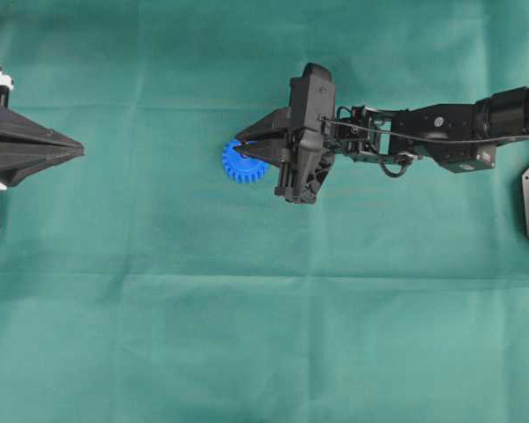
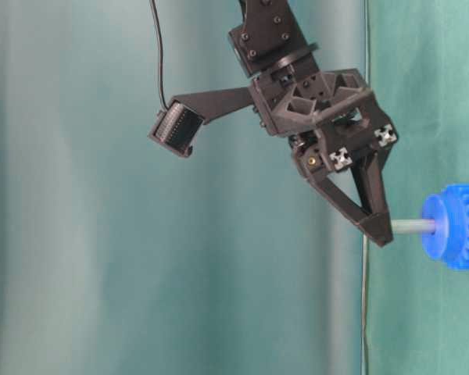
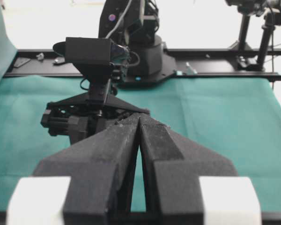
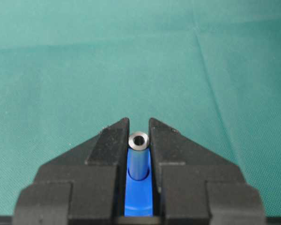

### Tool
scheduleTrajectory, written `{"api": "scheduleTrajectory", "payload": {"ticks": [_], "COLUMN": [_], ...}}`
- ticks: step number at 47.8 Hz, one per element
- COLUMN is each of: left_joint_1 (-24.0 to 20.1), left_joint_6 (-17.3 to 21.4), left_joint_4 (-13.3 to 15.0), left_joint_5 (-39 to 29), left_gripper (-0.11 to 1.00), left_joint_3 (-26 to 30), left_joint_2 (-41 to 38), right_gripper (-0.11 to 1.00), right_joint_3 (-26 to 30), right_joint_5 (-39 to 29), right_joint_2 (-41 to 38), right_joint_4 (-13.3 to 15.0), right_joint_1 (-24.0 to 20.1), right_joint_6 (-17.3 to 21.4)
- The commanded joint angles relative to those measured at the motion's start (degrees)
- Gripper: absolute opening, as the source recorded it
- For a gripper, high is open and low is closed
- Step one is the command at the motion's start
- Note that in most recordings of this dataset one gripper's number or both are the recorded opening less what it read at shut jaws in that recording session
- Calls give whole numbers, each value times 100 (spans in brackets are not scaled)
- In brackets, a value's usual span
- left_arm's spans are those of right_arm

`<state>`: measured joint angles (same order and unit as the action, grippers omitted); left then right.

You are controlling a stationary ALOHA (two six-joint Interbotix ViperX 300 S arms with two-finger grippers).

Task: Insert the shaft placed at a random location into the center hole of the small gear at another random location.
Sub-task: 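Align and lower the shaft into the gear's center hole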

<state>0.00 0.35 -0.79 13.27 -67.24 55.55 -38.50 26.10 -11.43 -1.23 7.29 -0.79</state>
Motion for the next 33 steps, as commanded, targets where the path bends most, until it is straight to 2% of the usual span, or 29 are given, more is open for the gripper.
{"api": "scheduleTrajectory", "payload": {"ticks": [1,33], "left_joint_1": [-18,-18], "left_joint_6": [-9,0], "left_joint_4": [-18,-18], "left_joint_5": [53,53], "left_gripper": [0,0], "left_joint_3": [149,141], "left_joint_2": [-18,-18], "right_gripper": [13,13], "right_joint_3": [53,114], "right_joint_5": [114,220], "right_joint_2": [70,-281], "right_joint_4": [-18,-18], "right_joint_1": [-18,-62], "right_joint_6": [70,88]}}
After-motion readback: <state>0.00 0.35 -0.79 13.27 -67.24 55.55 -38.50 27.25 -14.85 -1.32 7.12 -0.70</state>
